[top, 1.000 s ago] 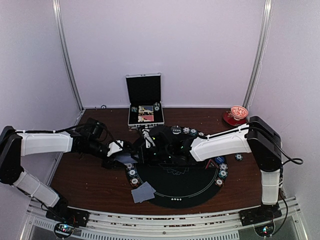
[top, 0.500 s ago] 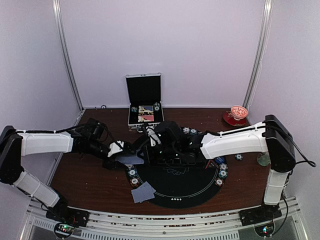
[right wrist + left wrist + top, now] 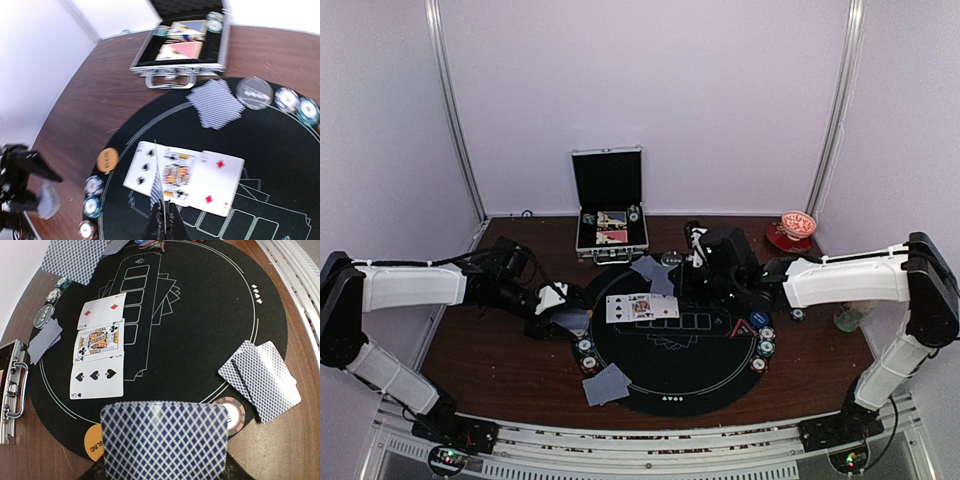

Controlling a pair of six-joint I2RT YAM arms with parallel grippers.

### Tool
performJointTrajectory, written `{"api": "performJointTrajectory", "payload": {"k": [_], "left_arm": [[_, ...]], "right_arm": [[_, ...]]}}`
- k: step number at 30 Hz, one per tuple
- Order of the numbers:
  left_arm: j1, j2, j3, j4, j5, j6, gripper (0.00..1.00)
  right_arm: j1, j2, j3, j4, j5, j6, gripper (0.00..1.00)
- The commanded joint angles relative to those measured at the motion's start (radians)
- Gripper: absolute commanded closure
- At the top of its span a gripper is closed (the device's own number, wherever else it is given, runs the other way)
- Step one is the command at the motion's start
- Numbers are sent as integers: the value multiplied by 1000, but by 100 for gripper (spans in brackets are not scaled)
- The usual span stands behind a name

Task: Distribute texas hold em gaming equipment
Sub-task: Pick up the poker card from the face-down deck piles, then flop the poker card in the community card area.

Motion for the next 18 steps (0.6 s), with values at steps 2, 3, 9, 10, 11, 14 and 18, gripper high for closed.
{"api": "performJointTrajectory", "payload": {"k": [2, 3, 9, 10, 11, 14, 18], "left_arm": [[6, -5, 11, 11, 13, 5, 44], [6, -6, 11, 11, 13, 5, 44], [6, -4, 9, 12, 11, 7, 44], [6, -4, 10, 11, 12, 8, 44], [6, -3, 10, 11, 13, 8, 44], [6, -1, 10, 11, 13, 11, 44], [7, 2, 10, 11, 14, 12, 44]], "right_arm": [[-15, 40, -105, 252, 141, 238, 100], [-15, 56, -117, 293, 169, 273, 100], [-13, 177, -153, 451, 349, 439, 100], [-13, 192, -160, 470, 375, 464, 100], [-12, 204, -175, 499, 401, 491, 100], [-12, 224, -221, 580, 460, 552, 100], [-11, 236, -251, 617, 516, 596, 100]]}}
